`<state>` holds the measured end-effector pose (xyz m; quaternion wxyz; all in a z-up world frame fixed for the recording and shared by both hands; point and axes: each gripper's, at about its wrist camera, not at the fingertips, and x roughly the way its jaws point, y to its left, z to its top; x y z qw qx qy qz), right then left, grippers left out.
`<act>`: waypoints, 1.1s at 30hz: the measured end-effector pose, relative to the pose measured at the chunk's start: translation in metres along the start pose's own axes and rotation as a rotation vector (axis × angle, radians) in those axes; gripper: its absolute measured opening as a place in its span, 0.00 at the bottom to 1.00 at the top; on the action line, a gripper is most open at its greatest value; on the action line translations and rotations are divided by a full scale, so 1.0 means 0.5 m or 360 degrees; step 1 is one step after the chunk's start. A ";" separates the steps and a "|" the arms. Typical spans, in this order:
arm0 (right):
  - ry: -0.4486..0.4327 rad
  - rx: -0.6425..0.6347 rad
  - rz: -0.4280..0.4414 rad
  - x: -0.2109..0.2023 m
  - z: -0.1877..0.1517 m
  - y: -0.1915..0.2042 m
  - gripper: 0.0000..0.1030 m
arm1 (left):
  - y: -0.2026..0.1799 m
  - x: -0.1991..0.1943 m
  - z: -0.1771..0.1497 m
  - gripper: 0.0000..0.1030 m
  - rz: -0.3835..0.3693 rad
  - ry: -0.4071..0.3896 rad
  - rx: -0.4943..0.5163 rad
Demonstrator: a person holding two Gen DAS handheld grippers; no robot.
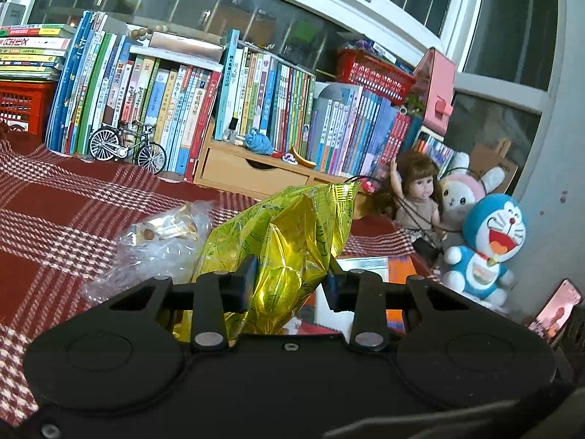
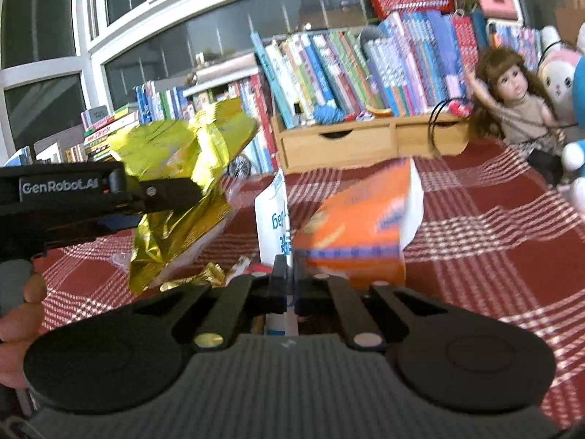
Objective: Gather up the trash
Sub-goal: 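Grasp the gold foil wrapper with the left tool while the right tool grasps the white paper bag, then carry both items down into the black bin and open both tools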
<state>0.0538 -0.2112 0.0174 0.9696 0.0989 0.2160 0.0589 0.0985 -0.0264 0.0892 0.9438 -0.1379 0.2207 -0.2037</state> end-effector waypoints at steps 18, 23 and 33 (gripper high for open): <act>-0.0128 -0.0016 -0.0137 -0.132 0.028 -0.042 0.06 | -0.044 -0.108 -0.005 0.34 -0.0055 -0.0014 0.0103; -0.0124 -0.0041 -0.0121 -0.174 0.011 -0.037 0.06 | -0.074 -0.154 -0.037 0.34 -0.0040 -0.0005 0.0222; -0.0075 -0.0046 -0.0048 -0.249 -0.048 -0.022 0.06 | -0.113 -0.276 -0.137 0.34 -0.0055 -0.0026 0.0343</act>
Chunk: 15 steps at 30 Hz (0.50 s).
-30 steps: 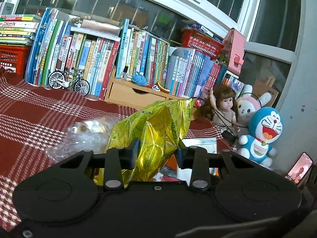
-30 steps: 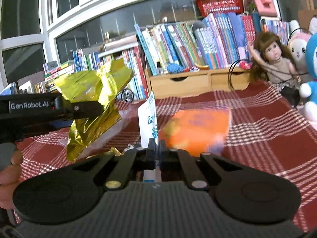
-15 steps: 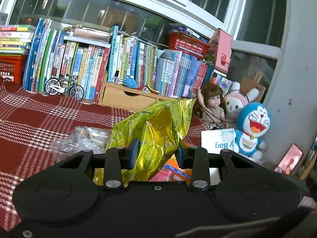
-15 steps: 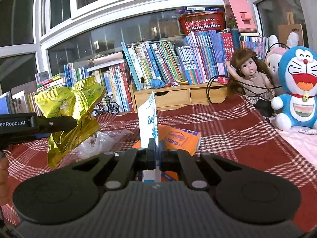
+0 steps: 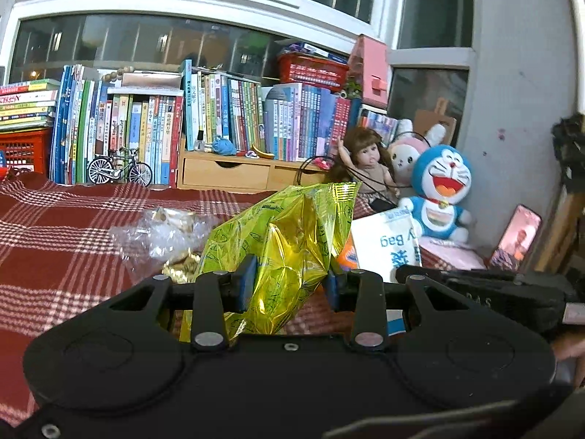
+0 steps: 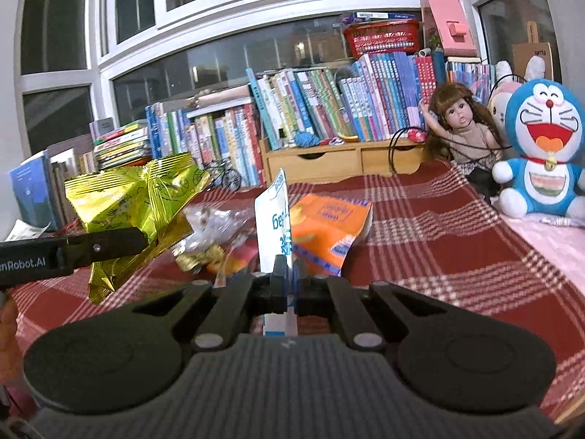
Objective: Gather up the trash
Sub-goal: 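Carry both items down into the black bin and open both tools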
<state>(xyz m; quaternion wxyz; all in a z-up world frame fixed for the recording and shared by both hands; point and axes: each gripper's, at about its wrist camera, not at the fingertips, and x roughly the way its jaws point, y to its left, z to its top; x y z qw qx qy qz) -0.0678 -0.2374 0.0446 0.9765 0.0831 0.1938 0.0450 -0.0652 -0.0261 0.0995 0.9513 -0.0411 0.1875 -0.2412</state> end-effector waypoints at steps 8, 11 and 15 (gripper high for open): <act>0.0068 0.0032 0.0100 -0.056 -0.058 0.012 0.06 | -0.020 -0.075 -0.092 0.34 0.0004 0.0064 -0.0065; 0.0106 0.0041 0.0128 -0.073 -0.083 0.019 0.06 | -0.028 -0.099 -0.133 0.34 0.0038 0.0106 -0.0064; 0.0181 0.0059 0.0154 -0.090 -0.122 0.024 0.06 | -0.029 -0.128 -0.179 0.34 0.0054 0.0162 -0.0102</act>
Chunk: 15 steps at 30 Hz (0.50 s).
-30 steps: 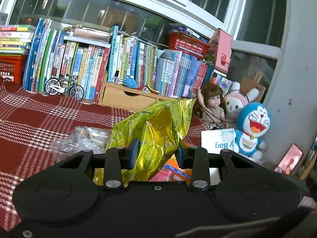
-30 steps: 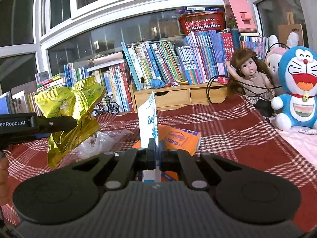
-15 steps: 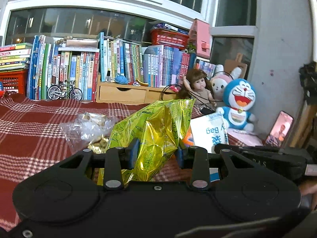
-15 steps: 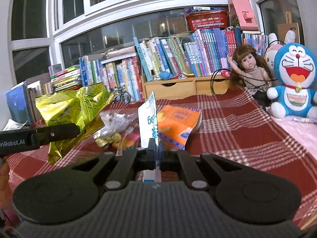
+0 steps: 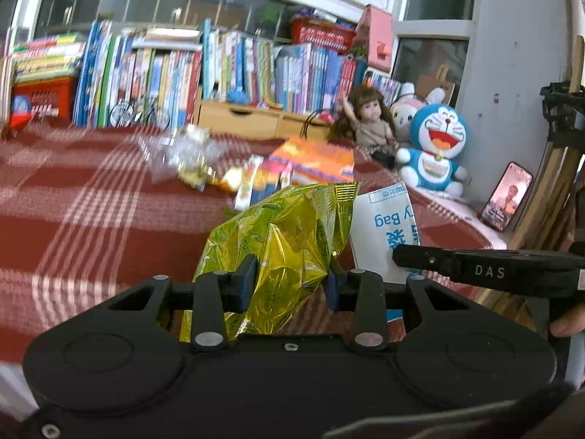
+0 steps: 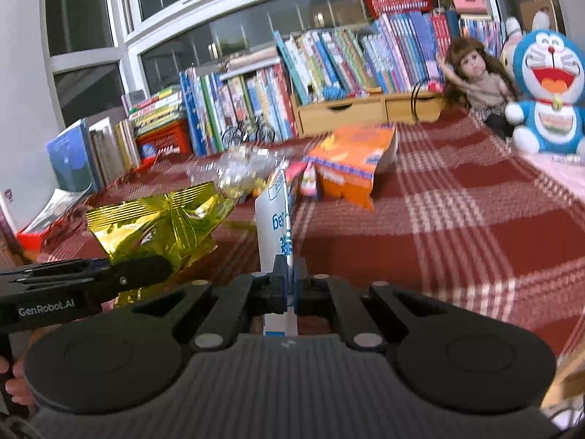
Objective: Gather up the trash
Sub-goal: 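Carry both items down into the black bin and open both tools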
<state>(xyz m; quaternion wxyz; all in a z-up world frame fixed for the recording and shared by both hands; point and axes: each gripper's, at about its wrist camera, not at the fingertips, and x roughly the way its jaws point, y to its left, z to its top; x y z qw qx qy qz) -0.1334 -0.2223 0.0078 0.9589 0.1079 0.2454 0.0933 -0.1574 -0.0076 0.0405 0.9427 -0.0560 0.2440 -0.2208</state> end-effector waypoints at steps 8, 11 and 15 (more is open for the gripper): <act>0.0159 0.0044 0.0021 -0.020 -0.083 0.016 0.06 | -0.018 -0.048 -0.065 0.32 0.0042 0.0021 0.0091; 0.0197 0.0071 0.0023 -0.025 -0.107 0.016 0.06 | -0.031 -0.069 -0.081 0.31 0.0061 -0.0005 0.0133; 0.0234 0.0119 0.0033 -0.029 -0.127 0.013 0.06 | -0.044 -0.095 -0.087 0.31 0.0042 -0.0032 0.0149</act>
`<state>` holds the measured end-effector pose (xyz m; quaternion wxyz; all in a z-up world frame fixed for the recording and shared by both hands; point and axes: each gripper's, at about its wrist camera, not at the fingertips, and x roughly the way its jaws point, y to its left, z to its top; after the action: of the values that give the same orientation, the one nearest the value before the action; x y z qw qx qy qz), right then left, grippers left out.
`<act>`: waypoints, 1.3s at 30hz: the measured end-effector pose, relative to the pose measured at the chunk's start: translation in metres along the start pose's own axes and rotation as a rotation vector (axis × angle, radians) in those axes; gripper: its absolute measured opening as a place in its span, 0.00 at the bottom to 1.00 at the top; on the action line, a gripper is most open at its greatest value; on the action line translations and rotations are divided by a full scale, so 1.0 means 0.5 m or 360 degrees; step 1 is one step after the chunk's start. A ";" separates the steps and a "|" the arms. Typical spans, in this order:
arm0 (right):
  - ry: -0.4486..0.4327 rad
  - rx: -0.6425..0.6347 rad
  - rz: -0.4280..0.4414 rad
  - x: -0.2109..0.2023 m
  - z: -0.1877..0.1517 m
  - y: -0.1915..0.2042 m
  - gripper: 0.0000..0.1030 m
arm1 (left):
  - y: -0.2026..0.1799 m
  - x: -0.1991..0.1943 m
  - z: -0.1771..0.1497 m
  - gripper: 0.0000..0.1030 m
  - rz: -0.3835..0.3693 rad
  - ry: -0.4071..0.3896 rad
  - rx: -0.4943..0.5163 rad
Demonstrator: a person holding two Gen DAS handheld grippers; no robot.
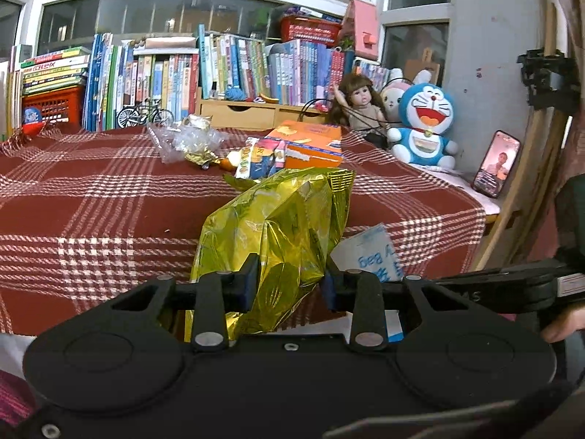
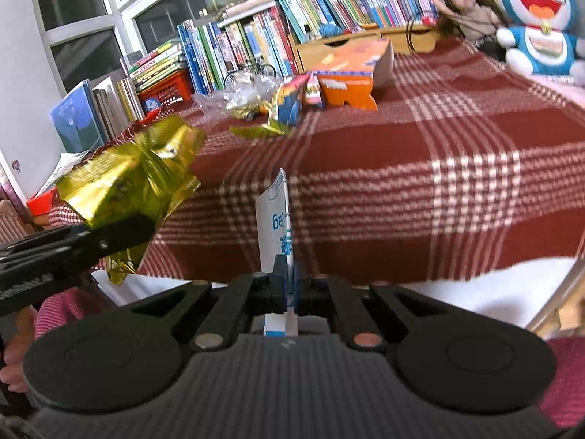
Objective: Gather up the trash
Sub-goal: 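Carry both items down into the black bin and open both tools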
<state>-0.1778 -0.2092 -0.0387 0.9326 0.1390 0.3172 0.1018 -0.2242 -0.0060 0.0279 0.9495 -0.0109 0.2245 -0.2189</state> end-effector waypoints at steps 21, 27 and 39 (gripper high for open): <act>0.0306 0.0113 -0.0087 0.066 -0.126 -0.025 0.06 | 0.005 0.060 -0.153 0.31 -0.0008 0.0537 -0.0153; 0.0414 0.0126 -0.0120 0.106 -0.164 -0.032 0.06 | 0.037 0.137 -0.213 0.31 0.0081 0.0798 -0.0302; 0.0527 0.0181 -0.0130 0.157 -0.191 -0.038 0.07 | 0.062 0.218 -0.265 0.32 0.0216 0.0993 -0.0403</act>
<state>-0.1738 -0.1867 -0.1619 0.8616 0.1599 0.4771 0.0673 -0.1809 -0.0135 -0.1408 0.8386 -0.0461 0.5297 -0.1184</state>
